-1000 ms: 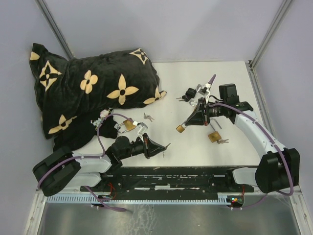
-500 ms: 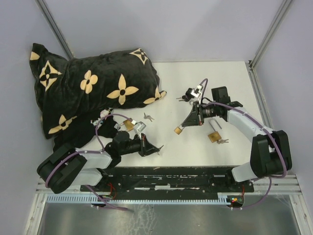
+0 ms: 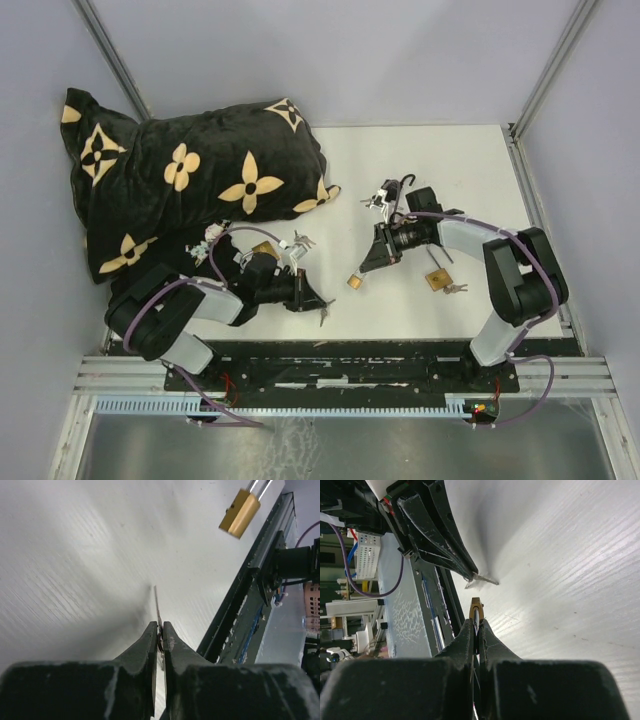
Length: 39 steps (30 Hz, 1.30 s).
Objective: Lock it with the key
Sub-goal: Place the key at the center of the board, then place the lock at the center of the board.
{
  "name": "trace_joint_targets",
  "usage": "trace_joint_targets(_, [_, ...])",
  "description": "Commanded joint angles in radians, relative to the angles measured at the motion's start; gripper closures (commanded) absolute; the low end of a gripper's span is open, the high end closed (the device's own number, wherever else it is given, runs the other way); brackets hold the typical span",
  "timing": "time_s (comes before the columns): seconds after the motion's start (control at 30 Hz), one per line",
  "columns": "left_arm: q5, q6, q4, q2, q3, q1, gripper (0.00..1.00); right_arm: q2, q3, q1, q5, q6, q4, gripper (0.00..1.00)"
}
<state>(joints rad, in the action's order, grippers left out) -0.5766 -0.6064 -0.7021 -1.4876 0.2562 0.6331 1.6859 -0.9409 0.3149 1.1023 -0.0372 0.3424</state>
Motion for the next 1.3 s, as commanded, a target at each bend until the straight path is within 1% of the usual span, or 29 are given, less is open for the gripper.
trace_joint_targets(0.0, [0.035, 0.085, 0.126, -0.056, 0.097, -0.007, 0.84, 0.050, -0.027, 0.017, -0.021, -0.076, -0.069, 0.97])
trace_joint_targets(0.07, [0.098, 0.108, 0.188, -0.048, 0.119, -0.007, 0.80, 0.076, -0.043, 0.018, -0.037, -0.100, -0.072, 0.97])
trace_joint_targets(0.1, [0.133, 0.115, 0.209, -0.029, 0.120, -0.007, 0.76, 0.088, -0.050, 0.019, -0.045, -0.107, -0.072, 0.97])
trace_joint_targets(0.2, [0.246, 0.122, 0.273, 0.073, 0.111, -0.007, 0.58, 0.130, -0.064, 0.026, -0.057, -0.135, -0.082, 0.96])
trace_joint_targets(0.23, [0.283, 0.126, 0.296, 0.116, 0.108, -0.007, 0.54, 0.145, -0.069, 0.030, -0.060, -0.143, -0.083, 0.96])
trace_joint_targets(0.27, [0.317, 0.135, 0.323, 0.165, 0.106, -0.007, 0.52, 0.159, -0.079, 0.034, -0.062, -0.150, -0.083, 0.96])
trace_joint_targets(0.37, [0.393, 0.160, 0.386, 0.311, 0.094, -0.007, 0.50, 0.205, -0.117, 0.052, -0.070, -0.168, -0.083, 0.96])
trace_joint_targets(0.4, [0.413, 0.163, 0.395, 0.379, 0.083, -0.008, 0.48, 0.220, -0.132, 0.060, -0.073, -0.173, -0.082, 0.95])
trace_joint_targets(0.5, [0.455, 0.135, 0.370, 0.533, 0.023, -0.006, 0.33, 0.263, -0.185, 0.080, -0.080, -0.173, -0.049, 0.95])
trace_joint_targets(0.57, [0.495, 0.079, 0.337, 0.641, -0.034, -0.007, 0.16, 0.290, -0.220, 0.092, -0.090, -0.155, -0.016, 0.93])
trace_joint_targets(0.63, [0.504, 0.026, 0.283, 0.752, -0.103, -0.007, 0.07, 0.316, -0.248, 0.104, -0.109, -0.131, 0.015, 0.90])
trace_joint_targets(0.67, [0.503, -0.003, 0.253, 0.800, -0.136, -0.007, 0.05, 0.327, -0.258, 0.110, -0.116, -0.117, 0.033, 0.86])
trace_joint_targets(0.7, [0.500, -0.024, 0.231, 0.847, -0.164, -0.007, 0.04, 0.336, -0.271, 0.115, -0.127, -0.101, 0.057, 0.81])
trace_joint_targets(0.83, [0.485, -0.076, 0.245, 1.006, -0.209, -0.007, 0.04, 0.317, -0.331, 0.115, -0.178, 0.013, 0.181, 0.49])
trace_joint_targets(0.9, [0.469, -0.087, 0.254, 1.055, -0.214, -0.007, 0.04, 0.286, -0.341, 0.112, -0.208, 0.047, 0.210, 0.41])
trace_joint_targets(1.0, [0.450, -0.104, 0.253, 1.097, -0.213, -0.007, 0.04, 0.215, -0.361, 0.096, -0.259, 0.136, 0.263, 0.37])
trace_joint_targets(1.1, [0.436, -0.120, 0.239, 1.108, -0.212, -0.006, 0.03, 0.137, -0.360, 0.051, -0.279, 0.209, 0.302, 0.35])
trace_joint_targets(1.13, [0.431, -0.129, 0.227, 1.109, -0.215, -0.007, 0.01, 0.108, -0.355, 0.033, -0.277, 0.233, 0.314, 0.35])
trace_joint_targets(1.27, [0.424, -0.190, 0.122, 1.099, -0.255, -0.007, 0.01, -0.032, -0.308, -0.045, -0.268, 0.344, 0.345, 0.35])
